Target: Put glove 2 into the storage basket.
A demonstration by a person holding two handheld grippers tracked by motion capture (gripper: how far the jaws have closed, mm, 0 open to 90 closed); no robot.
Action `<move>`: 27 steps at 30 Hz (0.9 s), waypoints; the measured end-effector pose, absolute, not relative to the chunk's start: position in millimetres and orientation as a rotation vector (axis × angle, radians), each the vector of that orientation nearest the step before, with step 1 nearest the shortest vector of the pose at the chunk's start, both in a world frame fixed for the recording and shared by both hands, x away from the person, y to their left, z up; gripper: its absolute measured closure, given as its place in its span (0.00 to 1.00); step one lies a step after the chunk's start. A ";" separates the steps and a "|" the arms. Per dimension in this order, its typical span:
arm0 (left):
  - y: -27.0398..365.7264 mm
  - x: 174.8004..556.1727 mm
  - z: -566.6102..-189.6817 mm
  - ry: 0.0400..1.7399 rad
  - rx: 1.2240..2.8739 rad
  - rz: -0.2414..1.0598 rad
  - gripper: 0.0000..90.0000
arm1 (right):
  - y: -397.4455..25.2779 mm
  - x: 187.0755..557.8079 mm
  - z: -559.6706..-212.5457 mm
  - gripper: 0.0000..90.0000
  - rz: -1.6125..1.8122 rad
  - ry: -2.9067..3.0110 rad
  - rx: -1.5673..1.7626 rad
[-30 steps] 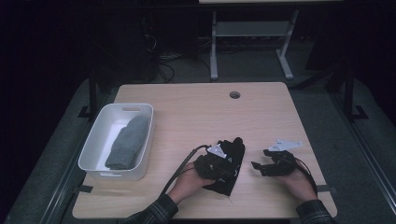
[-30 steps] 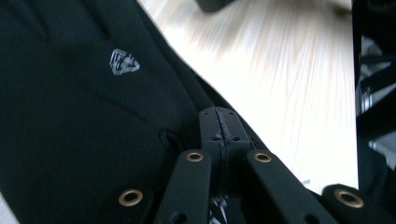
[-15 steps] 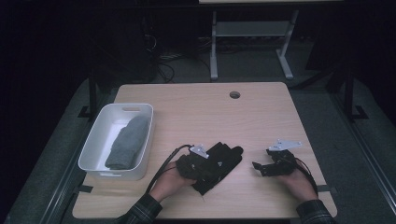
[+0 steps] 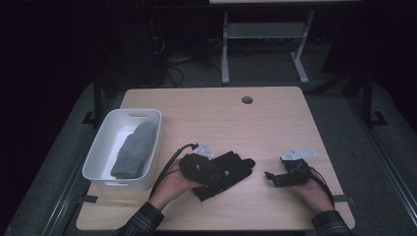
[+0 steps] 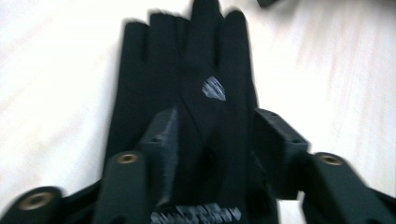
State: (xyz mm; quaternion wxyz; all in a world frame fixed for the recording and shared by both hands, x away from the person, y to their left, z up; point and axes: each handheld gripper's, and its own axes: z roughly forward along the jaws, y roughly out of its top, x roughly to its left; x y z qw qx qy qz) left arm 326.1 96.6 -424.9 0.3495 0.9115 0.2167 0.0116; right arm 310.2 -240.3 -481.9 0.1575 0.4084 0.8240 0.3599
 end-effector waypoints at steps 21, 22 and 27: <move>72.2 344.2 -455.4 0.553 2.459 0.145 0.23 | -240.2 308.7 -482.1 0.15 1.040 2.359 1.167; 71.7 343.9 -456.3 0.551 2.460 0.146 0.23 | -240.2 308.7 -482.2 0.15 1.040 2.359 1.166; 72.5 344.3 -459.1 0.559 2.458 0.131 0.23 | -240.2 308.5 -482.1 0.15 1.042 2.360 1.167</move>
